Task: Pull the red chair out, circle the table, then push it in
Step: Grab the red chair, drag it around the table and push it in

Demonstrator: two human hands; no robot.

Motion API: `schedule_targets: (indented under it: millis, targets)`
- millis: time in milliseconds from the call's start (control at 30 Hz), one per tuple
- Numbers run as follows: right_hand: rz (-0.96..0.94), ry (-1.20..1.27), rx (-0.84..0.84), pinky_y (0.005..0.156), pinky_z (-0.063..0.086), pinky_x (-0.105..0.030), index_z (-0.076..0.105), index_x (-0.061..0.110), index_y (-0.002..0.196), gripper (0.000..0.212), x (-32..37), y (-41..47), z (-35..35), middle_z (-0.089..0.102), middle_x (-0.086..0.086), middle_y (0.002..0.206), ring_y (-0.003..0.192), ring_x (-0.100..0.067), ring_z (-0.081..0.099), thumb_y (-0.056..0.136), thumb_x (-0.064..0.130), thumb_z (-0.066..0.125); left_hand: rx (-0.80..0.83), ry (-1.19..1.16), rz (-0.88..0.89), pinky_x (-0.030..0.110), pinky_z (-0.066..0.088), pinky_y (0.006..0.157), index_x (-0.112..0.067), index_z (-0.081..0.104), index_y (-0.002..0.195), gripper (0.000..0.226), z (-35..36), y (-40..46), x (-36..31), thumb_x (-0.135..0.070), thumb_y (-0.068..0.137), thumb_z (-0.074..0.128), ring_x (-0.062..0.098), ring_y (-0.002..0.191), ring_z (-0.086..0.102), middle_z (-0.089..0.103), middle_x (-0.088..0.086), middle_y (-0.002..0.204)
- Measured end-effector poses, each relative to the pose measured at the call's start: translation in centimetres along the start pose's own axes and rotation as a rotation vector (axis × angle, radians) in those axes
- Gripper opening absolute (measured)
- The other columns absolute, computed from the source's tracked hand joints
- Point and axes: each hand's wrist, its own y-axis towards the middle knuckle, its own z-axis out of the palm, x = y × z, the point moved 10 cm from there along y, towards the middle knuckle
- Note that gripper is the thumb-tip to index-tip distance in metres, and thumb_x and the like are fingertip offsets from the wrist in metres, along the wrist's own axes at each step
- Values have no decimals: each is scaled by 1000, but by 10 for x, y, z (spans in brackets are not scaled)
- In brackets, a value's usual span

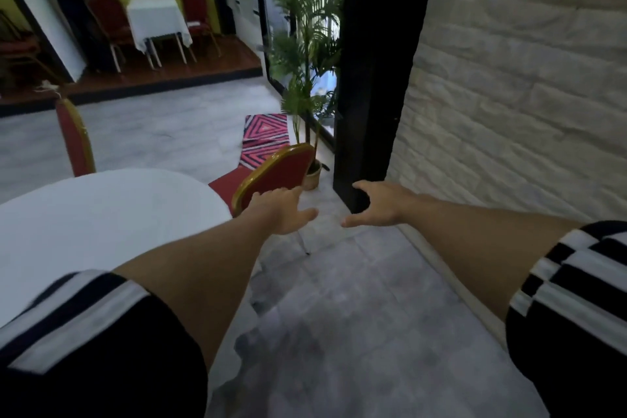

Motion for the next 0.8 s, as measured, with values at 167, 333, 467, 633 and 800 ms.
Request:
schedule_targets:
  millis: [167,333,467,633,800]
  targets:
    - [-80,-55,18,115,43,-45,28,27,165,121,-14,76,-37,38,-5,169,149,-30,43,69,84,74,-47,-64,-85,58,38,115,-17,37,157,79,-19,66,3,-70,99,42,37,137,52,55,13,151]
    - [-159,-74,57,119,39,-50,23,28,166,130,-10,166,-56,32,-4,171,153,-31,37,63,89,73,-81,-81,-166,58,38,115,-24,30,163,88,-31,136,36,-77,93,41,35,143,49,46,9,161]
    - [-242,-90,60,117,40,-45,26,21,166,118,10,227,-76,39,-7,168,150,-31,41,75,73,80,-112,-112,-177,62,44,109,-32,37,156,81,-40,196,71,-77,89,45,35,130,59,58,8,149]
    - [-272,-87,122,115,42,-47,34,20,161,107,28,299,-86,43,-10,163,147,-34,43,77,66,83,-52,-98,-242,61,37,116,-27,28,163,87,-49,254,111,-75,93,45,37,145,46,45,11,162]
    - [-320,-103,208,120,37,-52,19,25,167,131,47,372,-70,28,-6,173,154,-34,34,66,80,81,31,-111,-303,56,33,119,-21,32,161,85,-39,282,135,-70,95,52,37,147,43,44,13,162]
